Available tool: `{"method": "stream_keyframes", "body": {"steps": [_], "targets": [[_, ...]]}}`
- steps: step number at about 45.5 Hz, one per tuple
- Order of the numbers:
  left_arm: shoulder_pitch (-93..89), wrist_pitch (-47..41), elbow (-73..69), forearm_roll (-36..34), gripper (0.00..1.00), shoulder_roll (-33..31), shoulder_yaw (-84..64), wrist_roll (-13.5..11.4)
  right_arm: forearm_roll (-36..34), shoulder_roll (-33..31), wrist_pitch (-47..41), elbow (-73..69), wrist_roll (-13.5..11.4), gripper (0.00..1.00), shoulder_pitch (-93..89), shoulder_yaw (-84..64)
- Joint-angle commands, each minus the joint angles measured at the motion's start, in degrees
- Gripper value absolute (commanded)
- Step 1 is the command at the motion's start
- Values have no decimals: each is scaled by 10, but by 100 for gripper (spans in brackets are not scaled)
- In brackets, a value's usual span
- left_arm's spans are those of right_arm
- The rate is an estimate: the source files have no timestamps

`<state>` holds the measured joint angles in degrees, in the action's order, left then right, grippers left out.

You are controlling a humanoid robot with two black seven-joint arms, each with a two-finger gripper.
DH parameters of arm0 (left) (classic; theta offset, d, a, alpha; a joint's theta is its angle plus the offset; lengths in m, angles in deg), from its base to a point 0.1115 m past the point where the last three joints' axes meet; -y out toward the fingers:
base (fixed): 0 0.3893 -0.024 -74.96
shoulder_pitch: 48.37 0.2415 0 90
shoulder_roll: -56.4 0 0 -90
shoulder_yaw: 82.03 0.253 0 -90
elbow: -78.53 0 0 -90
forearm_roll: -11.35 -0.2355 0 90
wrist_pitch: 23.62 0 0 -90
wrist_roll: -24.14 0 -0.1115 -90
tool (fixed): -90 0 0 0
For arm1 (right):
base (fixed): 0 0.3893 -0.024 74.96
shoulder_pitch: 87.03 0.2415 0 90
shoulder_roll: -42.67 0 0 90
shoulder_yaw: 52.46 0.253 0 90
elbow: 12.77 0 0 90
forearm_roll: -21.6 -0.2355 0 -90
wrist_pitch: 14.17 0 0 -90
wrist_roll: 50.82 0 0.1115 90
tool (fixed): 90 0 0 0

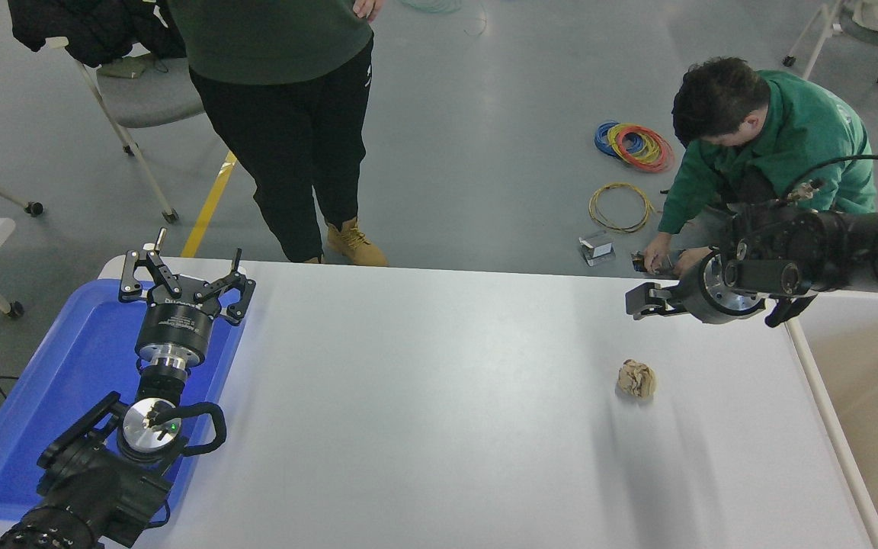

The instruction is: Pick up paper ball place in dustbin

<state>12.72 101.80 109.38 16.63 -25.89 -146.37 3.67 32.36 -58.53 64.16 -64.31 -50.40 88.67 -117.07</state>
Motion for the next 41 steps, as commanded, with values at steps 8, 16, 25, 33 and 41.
{"method": "stream_keyframes", "body": {"steps": [8,16,25,33,41], "targets": [[0,0,0,0,100,0,0,0,0,34,68,64,3,100,-108,26],[0,0,0,0,100,0,0,0,0,51,99,108,4,100,-149,39],[0,0,0,0,100,0,0,0,0,59,118,130,5,100,-173,39],[0,0,0,0,100,0,0,0,13,68,130,138,5,100,-193,39],[0,0,0,0,100,0,0,0,18,78,147,143,5,98,-212,39]]}}
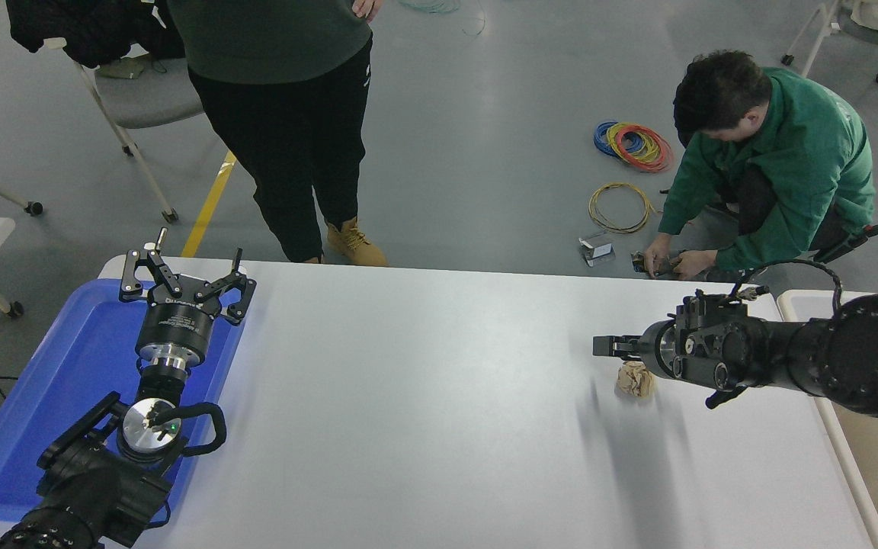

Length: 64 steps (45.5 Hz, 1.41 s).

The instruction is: Pick up paper ball place in dustbin

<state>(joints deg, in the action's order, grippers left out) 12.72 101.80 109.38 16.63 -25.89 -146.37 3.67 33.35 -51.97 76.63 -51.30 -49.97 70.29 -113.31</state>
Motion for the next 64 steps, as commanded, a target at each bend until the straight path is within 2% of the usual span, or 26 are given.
{"method": "stream_keyframes", "body": {"steps": [1,7,12,16,20,23,27,30,34,41,53,64], "targets": [[0,0,0,0,100,-1,0,0,8,13,24,14,0,98,-31,1],[0,0,0,0,100,0,0,0,13,20,29,25,0,93,-42,1],[0,0,0,0,100,0,0,0,50,20,30,26,0,85,-46,-2],[0,0,0,0,100,-1,0,0,78,23,33,26,0,72,-50,-6],[0,0,0,0,100,0,0,0,84,23,33,24,0,69,-48,-6],[0,0,0,0,100,-1,0,0,85,23,33,24,0,55,-48,-8],[0,0,0,0,100,-1,0,0,85,22,32,22,0,55,-45,-9],[0,0,0,0,100,-1,0,0,85,22,32,20,0,50,-43,-11],[0,0,0,0,100,0,0,0,85,22,28,17,0,28,-40,-17],[0,1,0,0,100,-1,0,1,85,22,26,8,0,0,-31,-28],[0,0,0,0,100,0,0,0,92,15,18,-17,0,0,11,-57],[0,1,0,0,100,0,0,1,93,-34,-17,-104,0,0,112,-76]]}}
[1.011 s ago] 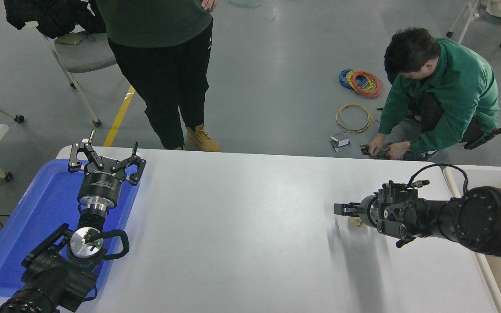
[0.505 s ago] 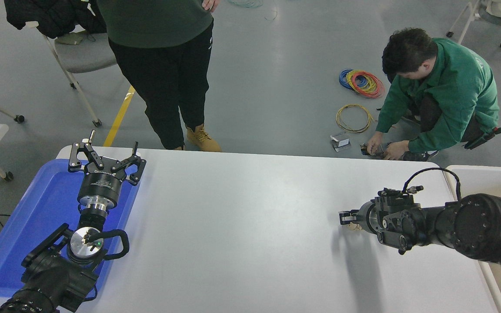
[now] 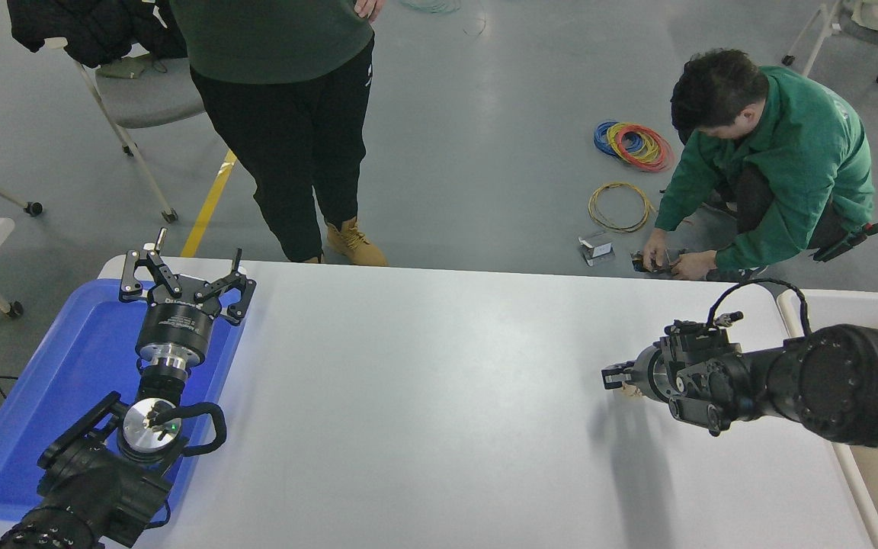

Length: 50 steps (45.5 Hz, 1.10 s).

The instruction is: Pick up paper ball place in dustbin

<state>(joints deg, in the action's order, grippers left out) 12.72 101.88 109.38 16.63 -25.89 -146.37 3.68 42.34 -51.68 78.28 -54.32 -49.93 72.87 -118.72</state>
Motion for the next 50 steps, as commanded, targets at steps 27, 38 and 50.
{"method": "stream_keyframes", "body": {"steps": [27,38,50], "targets": [[0,-1,0,0,100,0,0,0,44,-155,-282,-228,0,0,426,-37],[0,-1,0,0,100,0,0,0,46,-165,-345,-235,0,0,494,-38],[0,-1,0,0,100,0,0,0,62,-174,-370,-259,0,0,541,-38]]}}
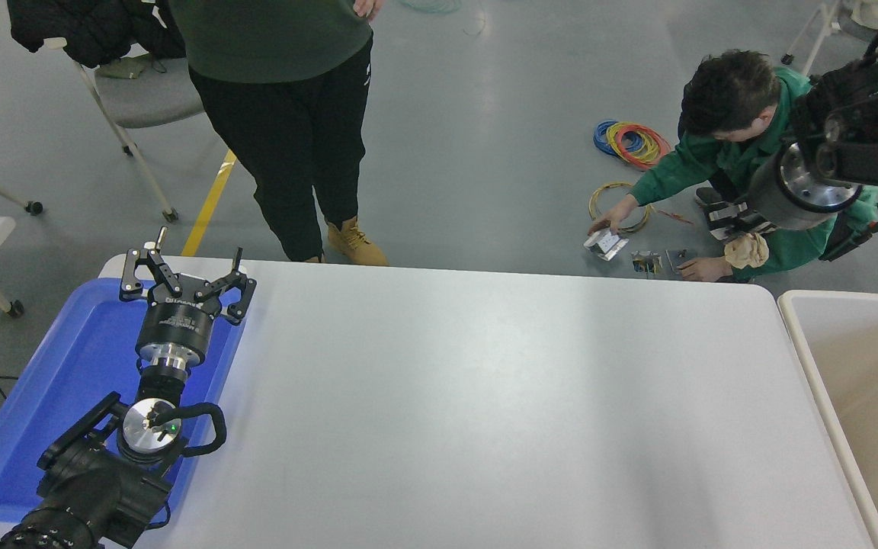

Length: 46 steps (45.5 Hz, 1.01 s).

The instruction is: Pick up paper ball place in dustbin

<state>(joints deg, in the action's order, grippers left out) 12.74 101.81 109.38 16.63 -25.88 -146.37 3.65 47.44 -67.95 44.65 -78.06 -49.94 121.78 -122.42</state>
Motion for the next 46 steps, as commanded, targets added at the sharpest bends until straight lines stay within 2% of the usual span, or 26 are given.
{"method": "stream_keyframes", "body": {"steps": [1,17,28,37,46], "targets": [[1,0,0,0,100,0,0,0,11,-11,-36,-23,0,0,54,-1],[0,0,0,0,100,0,0,0,33,-18,-36,-15,0,0,42,0],[0,0,0,0,100,0,0,0,97,-91,-26,46,0,0,-38,1],[1,0,0,0,100,0,0,0,119,-149,-1,123,0,0,-125,-1],[0,0,0,0,100,0,0,0,121,-173,38,265,0,0,-259,9]]}}
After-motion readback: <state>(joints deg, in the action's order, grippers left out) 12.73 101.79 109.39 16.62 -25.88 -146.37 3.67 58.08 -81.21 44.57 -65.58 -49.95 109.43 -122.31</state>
